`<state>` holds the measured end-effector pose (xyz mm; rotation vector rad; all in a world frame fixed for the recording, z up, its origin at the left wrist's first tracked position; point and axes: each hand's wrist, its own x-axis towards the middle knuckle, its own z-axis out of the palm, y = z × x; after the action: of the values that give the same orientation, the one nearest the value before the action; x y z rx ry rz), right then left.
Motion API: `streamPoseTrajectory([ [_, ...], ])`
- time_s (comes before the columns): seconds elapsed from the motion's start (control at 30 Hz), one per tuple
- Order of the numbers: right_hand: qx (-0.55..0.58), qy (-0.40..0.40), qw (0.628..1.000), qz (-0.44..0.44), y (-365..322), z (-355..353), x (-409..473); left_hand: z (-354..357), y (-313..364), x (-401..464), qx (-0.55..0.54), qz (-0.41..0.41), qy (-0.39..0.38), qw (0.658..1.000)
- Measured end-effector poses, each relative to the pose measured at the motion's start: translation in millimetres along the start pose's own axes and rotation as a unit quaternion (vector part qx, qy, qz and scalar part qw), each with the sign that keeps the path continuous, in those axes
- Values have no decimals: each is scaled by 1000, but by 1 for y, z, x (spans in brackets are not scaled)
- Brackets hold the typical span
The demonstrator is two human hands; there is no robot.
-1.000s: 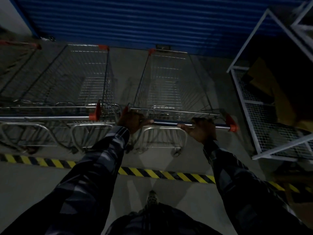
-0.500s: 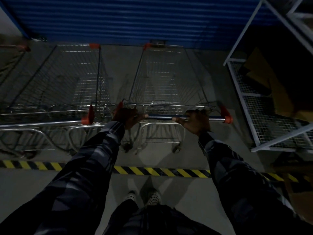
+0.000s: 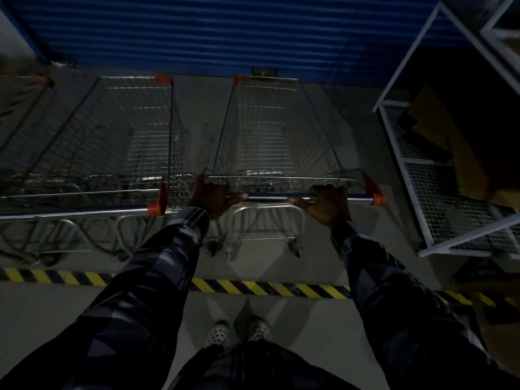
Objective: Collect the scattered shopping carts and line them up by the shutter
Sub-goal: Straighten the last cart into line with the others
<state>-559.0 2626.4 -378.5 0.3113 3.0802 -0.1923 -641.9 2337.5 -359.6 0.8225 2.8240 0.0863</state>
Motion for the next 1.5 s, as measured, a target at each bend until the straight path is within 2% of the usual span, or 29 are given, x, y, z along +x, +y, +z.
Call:
streamPoseTrajectory([
  [0.23, 0, 2, 1000, -2, -7, 0, -7, 10, -10, 0, -1, 14, 19, 1000],
  [0.43, 16, 41, 999, 18, -19, 10, -27, 19, -23, -6, 8, 35, 50, 998],
  [0.6, 16, 58, 998, 27, -28, 13, -46, 29, -30, -10, 31, 29, 34, 999],
  [0.7, 20, 73, 997, 26, -31, 12, -59, 28, -27, -16, 9, 28, 30, 999],
  [1.0, -37, 52, 997, 40, -35, 17, -85, 28, -18, -50, -20, 24, 75, 997],
  [1.13, -31, 81, 996, 32, -42, 20, -98, 34, -22, -63, 7, 44, 98, 994],
  [1.33, -23, 73, 997, 26, -44, 24, -112, 45, -25, -78, 40, 52, 127, 990],
  [1.5, -12, 94, 995, 15, -48, 23, -123, 47, -25, -89, 29, 46, 114, 992],
])
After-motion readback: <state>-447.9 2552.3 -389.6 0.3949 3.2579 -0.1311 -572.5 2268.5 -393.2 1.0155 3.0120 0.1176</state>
